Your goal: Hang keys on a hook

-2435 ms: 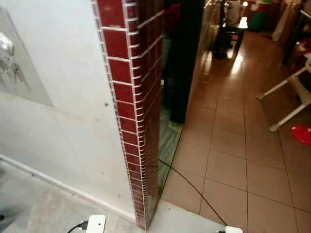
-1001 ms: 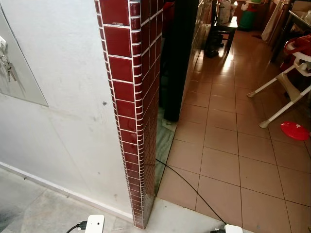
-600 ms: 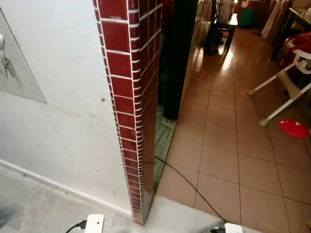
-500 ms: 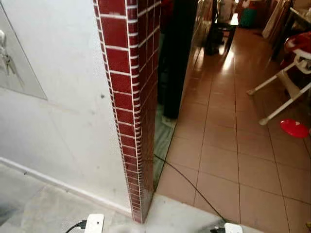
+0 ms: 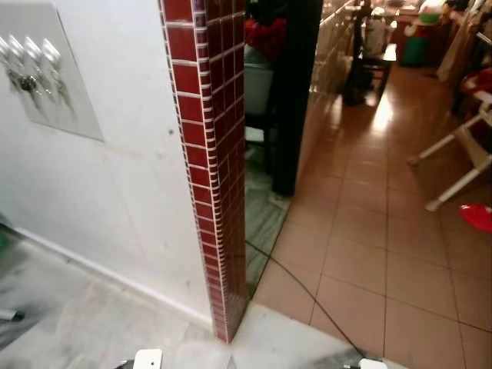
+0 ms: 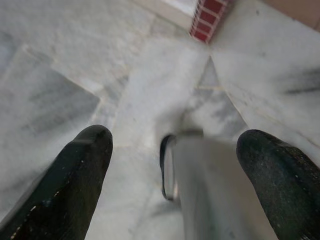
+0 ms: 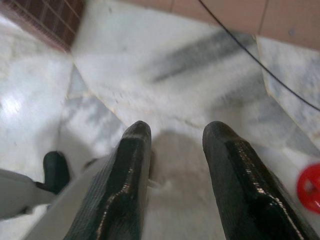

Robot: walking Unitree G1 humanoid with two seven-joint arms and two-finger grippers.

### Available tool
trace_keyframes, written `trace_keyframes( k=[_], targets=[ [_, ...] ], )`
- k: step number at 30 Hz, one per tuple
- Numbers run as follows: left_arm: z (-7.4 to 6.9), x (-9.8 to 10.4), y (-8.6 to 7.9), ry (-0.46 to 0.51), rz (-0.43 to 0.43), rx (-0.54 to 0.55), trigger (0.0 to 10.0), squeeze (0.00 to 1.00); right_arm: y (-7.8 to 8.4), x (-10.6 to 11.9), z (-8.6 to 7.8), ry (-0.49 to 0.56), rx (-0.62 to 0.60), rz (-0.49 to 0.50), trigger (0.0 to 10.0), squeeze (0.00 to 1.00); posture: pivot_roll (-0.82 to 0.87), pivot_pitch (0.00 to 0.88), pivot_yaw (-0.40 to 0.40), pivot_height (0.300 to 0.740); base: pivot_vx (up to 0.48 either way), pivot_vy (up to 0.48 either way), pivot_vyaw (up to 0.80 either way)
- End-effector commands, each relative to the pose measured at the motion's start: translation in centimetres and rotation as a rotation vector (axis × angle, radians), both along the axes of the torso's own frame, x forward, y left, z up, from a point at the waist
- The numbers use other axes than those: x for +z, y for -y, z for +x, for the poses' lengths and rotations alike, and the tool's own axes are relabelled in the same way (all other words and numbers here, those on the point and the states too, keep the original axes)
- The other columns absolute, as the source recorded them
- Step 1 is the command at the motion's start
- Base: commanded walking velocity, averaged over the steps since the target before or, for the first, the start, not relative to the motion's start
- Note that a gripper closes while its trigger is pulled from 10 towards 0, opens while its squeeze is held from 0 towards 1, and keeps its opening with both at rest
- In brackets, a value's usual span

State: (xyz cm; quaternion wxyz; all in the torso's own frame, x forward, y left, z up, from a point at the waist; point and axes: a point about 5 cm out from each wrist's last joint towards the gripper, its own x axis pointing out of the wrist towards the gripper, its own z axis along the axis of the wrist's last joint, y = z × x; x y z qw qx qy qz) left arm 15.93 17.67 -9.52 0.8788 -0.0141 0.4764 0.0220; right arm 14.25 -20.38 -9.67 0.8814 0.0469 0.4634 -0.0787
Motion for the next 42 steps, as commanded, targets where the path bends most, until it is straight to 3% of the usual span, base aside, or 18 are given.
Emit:
trace_keyframes(
  k=[1, 16, 32, 42],
  targets=[
    [0.69, 0.33, -0.33, 0.021, 0.013, 0.005, 10.0, 0.00, -0.18, 0.12, 0.41, 0.010, 0.001, 0.006, 10.0, 0.00, -0.01, 0.000, -0.022, 0.740, 0.000, 0.000, 0.00],
    [0.60, 0.28, -0.35, 0.019, 0.000, 0.037, 10.0, 0.00, -0.14, 0.11, 0.37, 0.005, 0.016, -0.003, 10.0, 0.00, -0.01, 0.000, -0.028, 0.740, 0.000, 0.000, 0.00],
    [0.42, 0.20, -0.42, 0.012, -0.003, 0.038, 10.0, 0.00, -0.19, 0.09, 0.34, 0.005, 0.017, -0.004, 10.0, 0.00, -0.01, 0.000, -0.026, 0.740, 0.000, 0.453, 0.00],
    [0.30, 0.15, -0.43, 0.004, 0.002, 0.034, 10.0, 0.00, -0.15, 0.11, 0.38, 0.006, 0.019, -0.006, 10.0, 0.00, -0.01, 0.000, -0.028, 0.740, 0.000, 0.000, 0.00]
  ],
)
